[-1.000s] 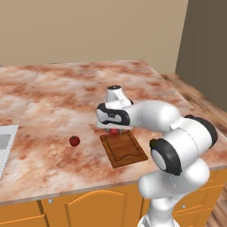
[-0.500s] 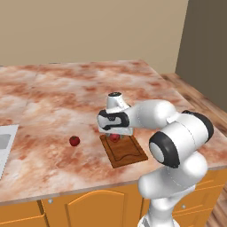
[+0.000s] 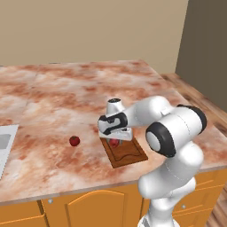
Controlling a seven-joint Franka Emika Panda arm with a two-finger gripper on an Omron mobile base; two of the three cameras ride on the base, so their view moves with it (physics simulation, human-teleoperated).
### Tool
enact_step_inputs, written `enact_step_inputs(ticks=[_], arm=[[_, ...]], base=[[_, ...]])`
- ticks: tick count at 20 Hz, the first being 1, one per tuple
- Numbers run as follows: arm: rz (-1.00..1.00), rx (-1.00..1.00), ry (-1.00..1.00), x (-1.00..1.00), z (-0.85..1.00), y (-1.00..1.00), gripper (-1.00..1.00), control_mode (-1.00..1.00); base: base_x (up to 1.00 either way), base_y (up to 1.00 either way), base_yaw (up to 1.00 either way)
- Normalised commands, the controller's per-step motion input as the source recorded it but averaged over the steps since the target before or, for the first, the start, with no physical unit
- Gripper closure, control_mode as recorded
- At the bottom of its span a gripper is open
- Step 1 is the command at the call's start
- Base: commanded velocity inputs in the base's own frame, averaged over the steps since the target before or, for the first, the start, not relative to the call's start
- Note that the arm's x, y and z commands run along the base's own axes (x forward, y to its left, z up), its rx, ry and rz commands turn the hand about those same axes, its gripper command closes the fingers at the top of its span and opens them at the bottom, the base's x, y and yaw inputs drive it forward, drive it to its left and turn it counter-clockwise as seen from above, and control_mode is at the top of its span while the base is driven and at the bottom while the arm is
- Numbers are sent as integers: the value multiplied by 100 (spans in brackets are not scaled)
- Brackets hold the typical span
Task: Place the avocado, onion, tomato, and bell pepper on the cutting board.
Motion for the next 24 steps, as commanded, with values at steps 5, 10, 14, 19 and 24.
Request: enact_step_inputs(ticks=[5,10,14,19,24], arm=[[-2,0,3,0,-30,0,-100,-100],[-2,0,0,-1,-13,-5,-100,-100],[-1,0,0,-10,0,-17,-100,-100],[0,0,0,0,5,-3,-100,-100],[0,0,-4,0,20,0,-100,-100]], base=[[0,0,0],[0,0,0],[0,0,0],[0,0,0],[0,0,0]])
